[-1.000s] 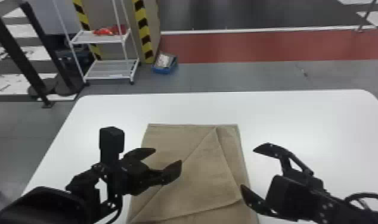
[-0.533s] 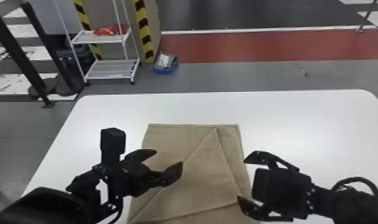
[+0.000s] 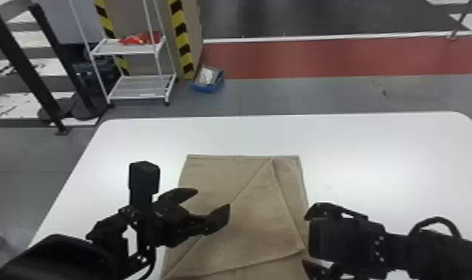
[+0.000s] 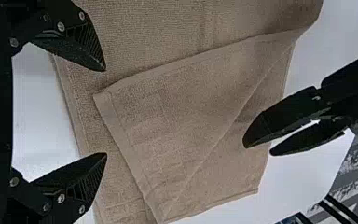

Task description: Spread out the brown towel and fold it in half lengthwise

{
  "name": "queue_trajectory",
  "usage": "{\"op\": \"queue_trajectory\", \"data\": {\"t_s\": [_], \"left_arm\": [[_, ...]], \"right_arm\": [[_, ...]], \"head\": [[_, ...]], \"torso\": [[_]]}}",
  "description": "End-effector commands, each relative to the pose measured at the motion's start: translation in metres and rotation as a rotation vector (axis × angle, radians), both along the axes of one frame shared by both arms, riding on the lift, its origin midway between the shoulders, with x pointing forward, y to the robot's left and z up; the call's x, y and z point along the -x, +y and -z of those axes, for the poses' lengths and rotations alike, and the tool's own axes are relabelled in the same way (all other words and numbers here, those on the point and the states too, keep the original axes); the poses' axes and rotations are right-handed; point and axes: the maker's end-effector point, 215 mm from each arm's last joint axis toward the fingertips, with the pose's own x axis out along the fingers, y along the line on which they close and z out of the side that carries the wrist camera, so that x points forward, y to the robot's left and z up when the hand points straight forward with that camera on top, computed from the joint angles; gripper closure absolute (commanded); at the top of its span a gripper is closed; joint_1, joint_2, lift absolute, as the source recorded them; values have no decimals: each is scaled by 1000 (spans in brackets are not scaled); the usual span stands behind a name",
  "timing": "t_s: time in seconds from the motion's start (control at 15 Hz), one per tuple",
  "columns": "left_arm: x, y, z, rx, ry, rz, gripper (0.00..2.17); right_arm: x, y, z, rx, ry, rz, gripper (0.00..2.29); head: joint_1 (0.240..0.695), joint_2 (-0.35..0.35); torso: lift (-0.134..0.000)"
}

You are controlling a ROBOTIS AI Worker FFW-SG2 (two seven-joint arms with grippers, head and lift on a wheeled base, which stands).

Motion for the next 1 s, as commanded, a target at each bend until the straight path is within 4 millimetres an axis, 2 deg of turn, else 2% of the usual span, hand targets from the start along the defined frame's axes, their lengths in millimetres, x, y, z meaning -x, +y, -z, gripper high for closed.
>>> {"op": "queue_trajectory", "data": {"t_s": [0.0, 0.27, 0.4, 0.53, 0.6, 0.73, 0.8, 0.93], "left_arm": [[0, 2, 0, -1, 0, -4, 53], [0, 2, 1, 0, 2, -4, 53], [0, 3, 1, 1, 2, -3, 53], [0, 5, 3, -1, 3, -5, 53], [0, 4, 2, 0, -1, -4, 53], [0, 4, 3, 0, 0, -5, 53], [0, 4, 3, 0, 0, -5, 53], [0, 5, 3, 0, 2, -6, 56]], "right_arm": [[-2, 1, 9, 26, 20, 0, 286], [-2, 4, 23, 60, 61, -14, 346], [-3, 6, 23, 63, 67, -15, 475], [-3, 9, 22, 59, 65, -20, 478], [-4, 10, 20, 58, 63, -23, 616], [-4, 14, 19, 53, 67, -31, 684], [-3, 14, 18, 53, 67, -32, 826], [-3, 13, 18, 54, 70, -30, 883]], "head": [[695, 101], [695, 108], [695, 111], [695, 114], [695, 116], [695, 120], [695, 122], [695, 126]], "torso": [[-125], [-125], [-125], [-125], [-125], [-125], [-125], [-125]]}}
